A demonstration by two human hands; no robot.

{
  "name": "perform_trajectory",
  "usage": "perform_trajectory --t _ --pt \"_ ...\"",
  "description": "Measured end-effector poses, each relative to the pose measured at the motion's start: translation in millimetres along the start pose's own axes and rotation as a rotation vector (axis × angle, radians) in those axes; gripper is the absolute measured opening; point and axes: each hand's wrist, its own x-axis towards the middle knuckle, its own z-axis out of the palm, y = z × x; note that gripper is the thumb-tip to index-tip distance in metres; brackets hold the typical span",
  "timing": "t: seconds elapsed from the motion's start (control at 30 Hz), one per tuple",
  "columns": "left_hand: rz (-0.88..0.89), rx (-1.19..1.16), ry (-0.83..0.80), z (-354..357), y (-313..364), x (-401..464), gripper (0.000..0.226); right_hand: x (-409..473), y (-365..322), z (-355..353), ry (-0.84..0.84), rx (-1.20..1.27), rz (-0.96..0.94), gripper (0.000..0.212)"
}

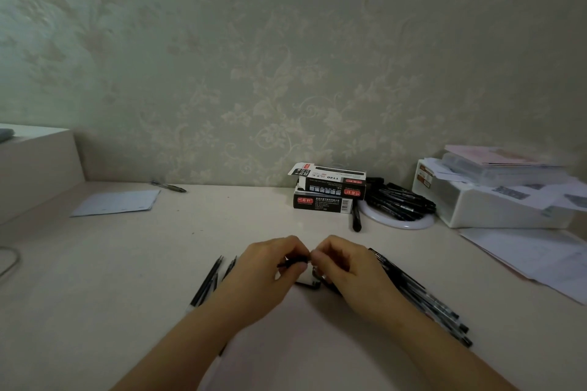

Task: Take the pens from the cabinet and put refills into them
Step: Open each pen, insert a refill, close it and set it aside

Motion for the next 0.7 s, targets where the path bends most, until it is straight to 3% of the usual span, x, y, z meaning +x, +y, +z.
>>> perform_trajectory --t 0.13,0.3,0.47,0.63,0.7 --pt "0.031 0.001 -0.01 0.5 1.6 -0.9 0.012 -1.2 -0.9 0.8 0.031 -0.028 0.006 0.042" --pt "-0.001 0.019 0.017 -1.3 -0.6 0.6 0.012 0.7 0.0 -0.8 0.003 -0.002 -0.011 0.014" --pt "0.024 0.035 0.003 -0.4 3.3 -0.2 0.011 -1.1 0.2 1.7 0.037 -0.031 -0.007 0.038" --pt "-0.02 0.006 0.023 -1.9 2.3 0.1 0.011 1.0 0.0 -0.6 0.007 0.025 0.005 0.016" --pt "-0.018 0.005 0.025 -2.0 4.1 -0.5 0.011 0.6 0.0 0.2 0.003 0.025 0.004 0.018"
